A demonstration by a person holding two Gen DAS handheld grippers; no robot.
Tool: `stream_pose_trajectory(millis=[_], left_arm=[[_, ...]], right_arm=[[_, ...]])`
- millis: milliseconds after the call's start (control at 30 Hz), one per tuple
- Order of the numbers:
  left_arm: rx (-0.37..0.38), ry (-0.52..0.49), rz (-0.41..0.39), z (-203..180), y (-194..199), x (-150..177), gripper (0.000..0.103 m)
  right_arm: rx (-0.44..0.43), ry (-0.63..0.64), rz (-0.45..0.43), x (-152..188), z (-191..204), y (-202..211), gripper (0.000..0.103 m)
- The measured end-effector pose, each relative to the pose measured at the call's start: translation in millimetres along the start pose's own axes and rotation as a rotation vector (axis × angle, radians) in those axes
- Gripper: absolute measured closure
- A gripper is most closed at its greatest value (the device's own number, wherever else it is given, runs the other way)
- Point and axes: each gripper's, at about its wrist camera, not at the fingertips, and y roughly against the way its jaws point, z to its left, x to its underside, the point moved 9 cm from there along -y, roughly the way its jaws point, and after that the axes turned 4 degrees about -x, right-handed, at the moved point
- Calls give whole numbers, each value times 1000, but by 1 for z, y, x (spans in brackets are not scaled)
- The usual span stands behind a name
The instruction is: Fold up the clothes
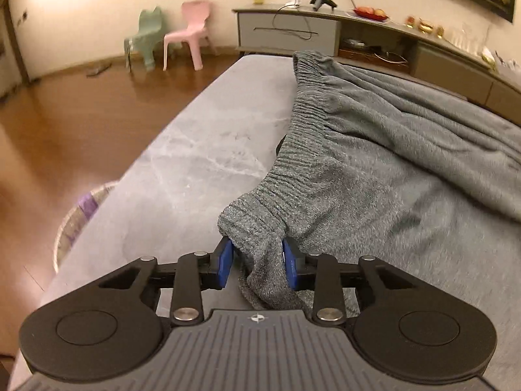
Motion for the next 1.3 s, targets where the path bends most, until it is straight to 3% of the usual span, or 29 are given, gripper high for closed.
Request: stream_pose_trajectory(millis=[100, 167, 333, 400, 467, 533, 567, 633, 800, 867, 933, 1000, 1133, 1300], left_arm=[[-34, 8, -5, 10, -1, 1, 68], [-95, 28, -4, 24, -4, 1, 69], [-354, 59, -12, 61, 5, 2, 71], [-391, 39, -92, 57, 24, -8, 71], [-333, 44, -185, 40, 48, -15, 71], [-209, 32, -230, 13, 64, -14, 71], [-140, 15, -234, -1, 67, -12, 71], [-28, -34, -216, -29, 65, -9, 71], [73, -53, -104, -51, 38, 1, 71], [59, -34, -29, -43, 20, 9, 70], [40, -16, -15, -30, 13, 14, 68], [15, 1, -12, -18, 12, 18, 68], [34, 22, -19, -17, 21, 16, 68], [59, 48, -26, -14, 32, 13, 68]], right_arm=[[60, 61, -4, 8, -6, 3, 33], [40, 106, 33, 15, 0, -3, 39], [-42, 291, 35, 19, 42, -29, 41], [-45, 314, -2, 6, 49, -38, 50], [23, 189, -101, -20, 23, -25, 50], [8, 11, -149, -35, -10, 1, 50], [21, -12, -155, -35, -22, 12, 50], [61, -30, -159, -31, -43, 32, 48], [115, 113, 16, 5, -36, -1, 55], [154, 182, 19, 1, -27, -13, 55], [165, 166, 19, -18, -31, -27, 55], [200, 180, 8, -37, -38, -41, 57], [243, 208, -17, -69, -42, -64, 53], [280, 109, -67, -77, -53, -60, 53]])
